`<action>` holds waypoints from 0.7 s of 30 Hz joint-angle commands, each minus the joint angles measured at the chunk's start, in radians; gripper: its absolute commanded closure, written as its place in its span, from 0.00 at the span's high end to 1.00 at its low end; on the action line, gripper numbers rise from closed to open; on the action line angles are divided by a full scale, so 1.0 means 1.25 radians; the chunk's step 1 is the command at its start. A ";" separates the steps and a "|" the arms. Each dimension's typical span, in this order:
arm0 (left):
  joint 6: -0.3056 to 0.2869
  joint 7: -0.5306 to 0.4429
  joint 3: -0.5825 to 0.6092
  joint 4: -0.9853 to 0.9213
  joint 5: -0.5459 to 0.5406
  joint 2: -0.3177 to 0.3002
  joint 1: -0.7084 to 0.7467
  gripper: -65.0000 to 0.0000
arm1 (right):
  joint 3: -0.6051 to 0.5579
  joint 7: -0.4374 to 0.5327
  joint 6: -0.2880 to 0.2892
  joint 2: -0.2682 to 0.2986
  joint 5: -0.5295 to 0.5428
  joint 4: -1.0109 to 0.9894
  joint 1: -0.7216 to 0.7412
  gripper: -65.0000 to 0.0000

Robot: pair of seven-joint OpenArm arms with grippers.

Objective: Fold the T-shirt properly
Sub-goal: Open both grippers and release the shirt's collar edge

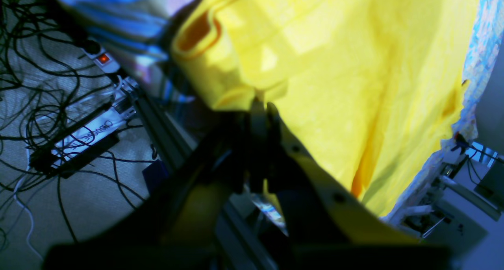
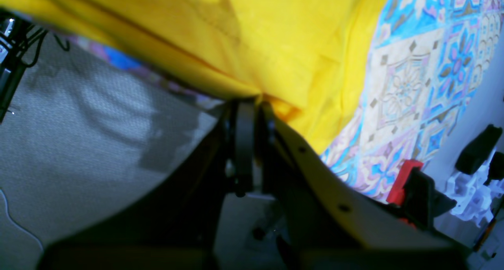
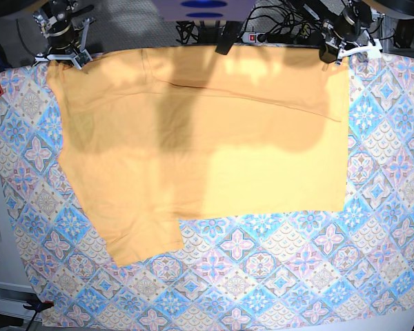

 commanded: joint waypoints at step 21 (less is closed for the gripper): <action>-0.001 0.060 -0.007 0.011 -0.003 -0.005 0.034 0.28 | 0.066 0.003 -0.009 0.007 -0.005 0.011 -0.034 0.08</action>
